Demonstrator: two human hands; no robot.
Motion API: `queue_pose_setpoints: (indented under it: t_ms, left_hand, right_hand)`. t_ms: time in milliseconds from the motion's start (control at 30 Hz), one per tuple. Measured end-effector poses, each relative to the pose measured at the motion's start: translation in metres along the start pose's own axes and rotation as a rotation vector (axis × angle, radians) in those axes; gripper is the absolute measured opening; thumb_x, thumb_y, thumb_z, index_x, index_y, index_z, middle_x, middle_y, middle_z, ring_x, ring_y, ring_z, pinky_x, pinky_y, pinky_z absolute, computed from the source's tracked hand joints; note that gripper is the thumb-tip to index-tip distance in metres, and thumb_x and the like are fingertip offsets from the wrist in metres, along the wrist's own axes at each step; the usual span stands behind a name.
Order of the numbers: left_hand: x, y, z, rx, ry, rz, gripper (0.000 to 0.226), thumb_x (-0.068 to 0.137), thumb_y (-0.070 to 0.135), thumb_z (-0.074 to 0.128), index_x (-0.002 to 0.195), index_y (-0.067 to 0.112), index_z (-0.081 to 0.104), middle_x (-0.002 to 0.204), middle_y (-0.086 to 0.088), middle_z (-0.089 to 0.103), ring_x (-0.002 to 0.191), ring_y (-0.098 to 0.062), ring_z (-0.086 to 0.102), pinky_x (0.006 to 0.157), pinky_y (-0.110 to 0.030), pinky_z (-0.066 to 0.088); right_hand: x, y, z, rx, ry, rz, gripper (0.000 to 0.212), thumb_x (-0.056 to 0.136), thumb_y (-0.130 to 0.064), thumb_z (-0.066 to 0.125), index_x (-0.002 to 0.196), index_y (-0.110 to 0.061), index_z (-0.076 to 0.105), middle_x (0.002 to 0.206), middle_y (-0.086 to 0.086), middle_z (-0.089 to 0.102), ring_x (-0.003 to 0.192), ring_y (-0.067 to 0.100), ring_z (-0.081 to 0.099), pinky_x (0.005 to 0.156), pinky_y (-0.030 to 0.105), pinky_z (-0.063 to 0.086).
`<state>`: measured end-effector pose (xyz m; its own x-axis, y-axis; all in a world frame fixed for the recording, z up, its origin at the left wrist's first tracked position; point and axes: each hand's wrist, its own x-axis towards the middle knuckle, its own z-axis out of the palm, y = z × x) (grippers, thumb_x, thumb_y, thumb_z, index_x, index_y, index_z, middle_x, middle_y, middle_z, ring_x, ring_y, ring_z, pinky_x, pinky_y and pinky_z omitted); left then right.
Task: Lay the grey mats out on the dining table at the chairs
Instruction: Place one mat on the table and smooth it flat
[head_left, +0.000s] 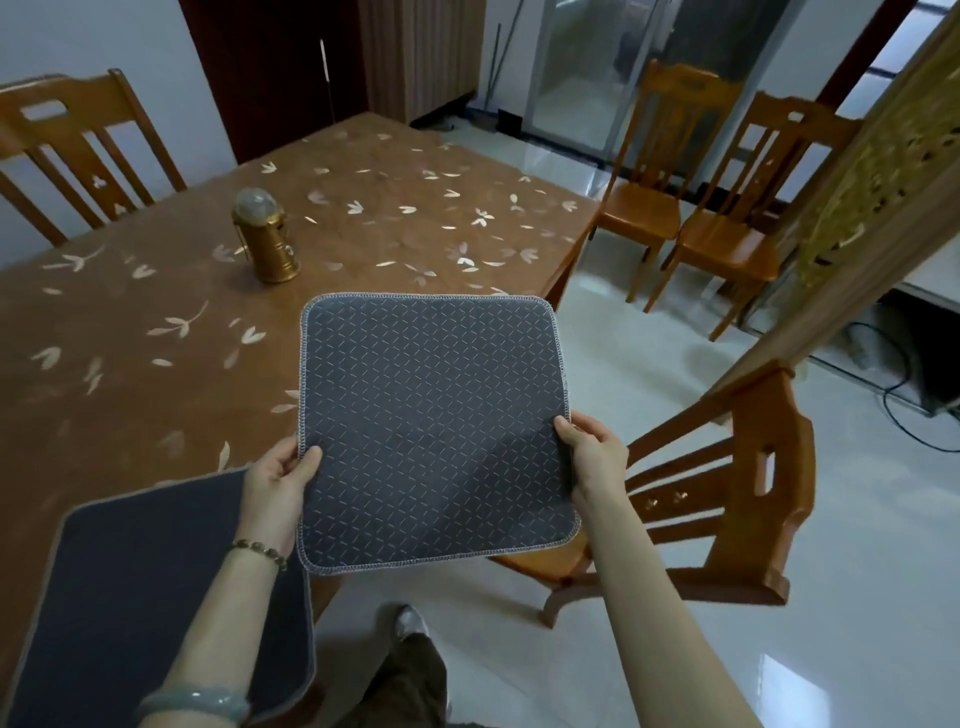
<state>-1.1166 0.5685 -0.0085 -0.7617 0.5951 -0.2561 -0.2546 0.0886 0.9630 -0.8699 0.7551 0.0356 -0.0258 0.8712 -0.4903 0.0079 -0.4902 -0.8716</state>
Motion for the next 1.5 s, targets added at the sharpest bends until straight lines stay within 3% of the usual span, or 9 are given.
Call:
queue_pose_setpoints:
  t_ms: [67, 167, 467, 667, 800, 1000, 1167, 1267, 1500]
  left_hand:
    - [0.022, 0.007, 0.003, -0.001, 0.023, 0.012, 0.024, 0.092, 0.007, 0.055, 0.093, 0.027, 0.068, 0.088, 0.012, 0.071, 0.076, -0.001, 0.068, 0.065, -0.018, 0.052]
    - [0.051, 0.011, 0.004, 0.001, 0.039, -0.019, 0.026, 0.092, 0.008, 0.056, 0.085, 0.030, 0.069, 0.082, 0.012, 0.074, 0.078, -0.006, 0.069, 0.073, -0.027, 0.050]
    - [0.099, 0.007, -0.003, -0.059, 0.107, -0.116, 0.019, 0.092, 0.011, 0.057, 0.104, 0.024, 0.064, 0.100, 0.005, 0.070, 0.094, -0.015, 0.065, 0.080, -0.032, 0.051]
    - [0.112, 0.002, -0.004, -0.091, 0.147, -0.136, 0.026, 0.093, 0.013, 0.055, 0.090, 0.032, 0.073, 0.095, 0.000, 0.075, 0.086, -0.016, 0.071, 0.070, -0.028, 0.056]
    - [0.126, 0.003, 0.009, -0.119, 0.204, -0.150, 0.027, 0.094, 0.014, 0.054, 0.088, 0.033, 0.073, 0.095, 0.002, 0.075, 0.086, -0.016, 0.071, 0.069, -0.027, 0.055]
    - [0.154, 0.009, 0.040, -0.070, 0.269, -0.202, 0.025, 0.087, 0.008, 0.063, 0.079, 0.029, 0.074, 0.085, 0.003, 0.076, 0.079, -0.013, 0.071, 0.060, -0.022, 0.055]
    - [0.180, -0.001, 0.066, 0.075, 0.354, -0.255, 0.013, 0.080, 0.006, 0.071, 0.083, 0.019, 0.070, 0.093, -0.007, 0.068, 0.085, -0.017, 0.068, 0.065, -0.026, 0.059]
    - [0.192, -0.017, 0.083, 0.087, 0.396, -0.311, 0.013, 0.079, 0.005, 0.072, 0.083, 0.016, 0.069, 0.092, -0.010, 0.067, 0.085, -0.021, 0.069, 0.064, -0.028, 0.060]
    - [0.205, -0.061, 0.114, 0.098, 0.480, -0.448, 0.016, 0.078, 0.005, 0.073, 0.086, 0.017, 0.066, 0.101, -0.013, 0.064, 0.085, -0.022, 0.068, 0.060, -0.026, 0.059]
  right_hand:
    - [0.015, -0.010, 0.020, -0.039, -0.021, -0.033, 0.009, 0.086, -0.015, 0.067, 0.085, -0.024, 0.067, 0.093, -0.002, 0.068, 0.087, 0.015, 0.063, 0.067, 0.028, 0.047]
    - [0.036, -0.020, 0.047, -0.077, -0.029, -0.058, 0.011, 0.087, -0.017, 0.066, 0.082, -0.027, 0.066, 0.089, -0.005, 0.068, 0.085, 0.013, 0.062, 0.064, 0.026, 0.044]
    - [0.088, -0.029, 0.107, -0.220, -0.055, -0.059, 0.015, 0.087, -0.017, 0.066, 0.079, -0.029, 0.066, 0.090, -0.005, 0.067, 0.085, 0.013, 0.062, 0.061, 0.023, 0.045]
    - [0.137, -0.033, 0.146, -0.323, -0.138, -0.019, 0.009, 0.086, -0.016, 0.067, 0.092, -0.021, 0.072, 0.100, 0.002, 0.069, 0.093, 0.018, 0.063, 0.087, 0.035, 0.053]
    - [0.174, -0.049, 0.175, -0.379, -0.205, -0.027, 0.023, 0.083, -0.017, 0.072, 0.105, -0.014, 0.071, 0.104, 0.005, 0.069, 0.096, 0.021, 0.064, 0.089, 0.037, 0.052]
    - [0.239, -0.087, 0.223, -0.479, -0.316, -0.151, 0.010, 0.081, -0.015, 0.073, 0.090, -0.017, 0.071, 0.086, -0.006, 0.066, 0.075, 0.006, 0.060, 0.081, 0.027, 0.051]
    - [0.300, -0.093, 0.257, -0.602, -0.431, -0.206, 0.024, 0.082, -0.015, 0.072, 0.105, -0.009, 0.070, 0.090, 0.000, 0.066, 0.067, 0.003, 0.056, 0.054, 0.006, 0.042]
    - [0.328, -0.085, 0.271, -0.656, -0.501, -0.258, 0.020, 0.083, -0.010, 0.070, 0.102, -0.005, 0.071, 0.088, 0.001, 0.066, 0.063, -0.001, 0.055, 0.052, 0.002, 0.040]
    - [0.379, -0.046, 0.283, -0.801, -0.612, -0.333, 0.012, 0.083, -0.010, 0.067, 0.093, -0.014, 0.074, 0.091, 0.001, 0.072, 0.074, 0.007, 0.060, 0.073, 0.021, 0.049]
